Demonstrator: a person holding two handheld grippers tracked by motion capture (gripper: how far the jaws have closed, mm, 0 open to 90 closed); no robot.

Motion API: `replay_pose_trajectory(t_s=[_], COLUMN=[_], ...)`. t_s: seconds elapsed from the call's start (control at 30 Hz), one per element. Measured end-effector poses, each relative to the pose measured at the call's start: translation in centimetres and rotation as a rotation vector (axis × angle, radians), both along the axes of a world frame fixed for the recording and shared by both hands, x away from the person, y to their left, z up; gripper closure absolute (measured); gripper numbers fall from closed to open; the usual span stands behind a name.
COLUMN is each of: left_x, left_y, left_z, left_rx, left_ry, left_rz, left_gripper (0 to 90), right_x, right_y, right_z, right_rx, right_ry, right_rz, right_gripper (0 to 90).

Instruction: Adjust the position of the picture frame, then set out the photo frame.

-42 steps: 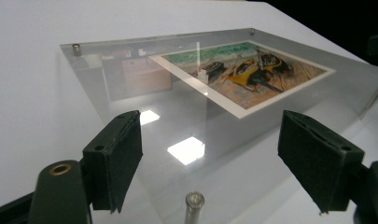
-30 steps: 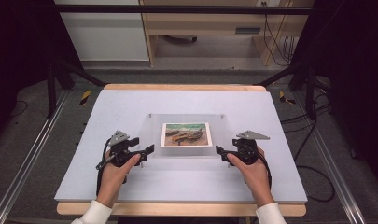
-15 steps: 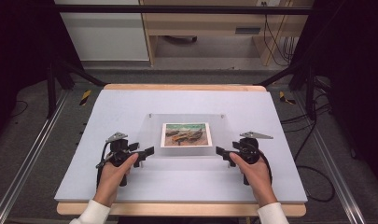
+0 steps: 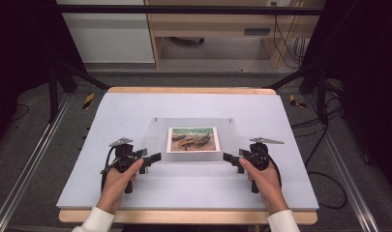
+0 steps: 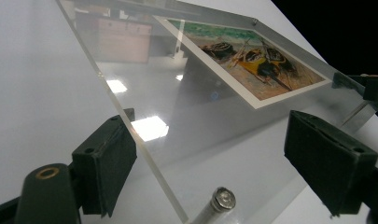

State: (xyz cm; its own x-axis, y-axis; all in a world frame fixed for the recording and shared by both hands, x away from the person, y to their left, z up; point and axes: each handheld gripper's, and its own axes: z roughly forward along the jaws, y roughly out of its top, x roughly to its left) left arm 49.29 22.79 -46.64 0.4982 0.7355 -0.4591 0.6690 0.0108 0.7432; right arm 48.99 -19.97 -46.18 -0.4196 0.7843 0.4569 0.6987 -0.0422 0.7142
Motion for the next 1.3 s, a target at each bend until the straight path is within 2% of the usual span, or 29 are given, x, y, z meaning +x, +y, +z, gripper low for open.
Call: replay_pose_trajectory(t_s=[0.3, 0.57, 0.93, 1.3], left_x=[0.0, -0.1, -0.7, -2.0], left_y=[0.1, 0.4, 0.4, 0.3], left_z=[0.1, 0.2, 0.7, 1.4], left_rx=[0.004, -0.011, 0.030, 0.077], left_ry=[0.006, 0.020, -0.003, -0.040], left_rz=[-0.005, 0.002, -0.012, -0.008], left_gripper=[17.7, 23.3, 25.2, 29.4], right_x=[0.0, -0.1, -0.6, -2.0], right_y=[0.0, 0.0, 0.1, 0.0], right_z=[0.0, 0.1, 0.5, 1.1], right_rx=[-0.008, -0.015, -0.055, -0.103], right_ry=[-0.007, -0.011, -0.036, -0.087], right_rz=[-0.007, -0.006, 0.008, 0.024], right_gripper=[15.7, 15.8, 16.1, 21.6])
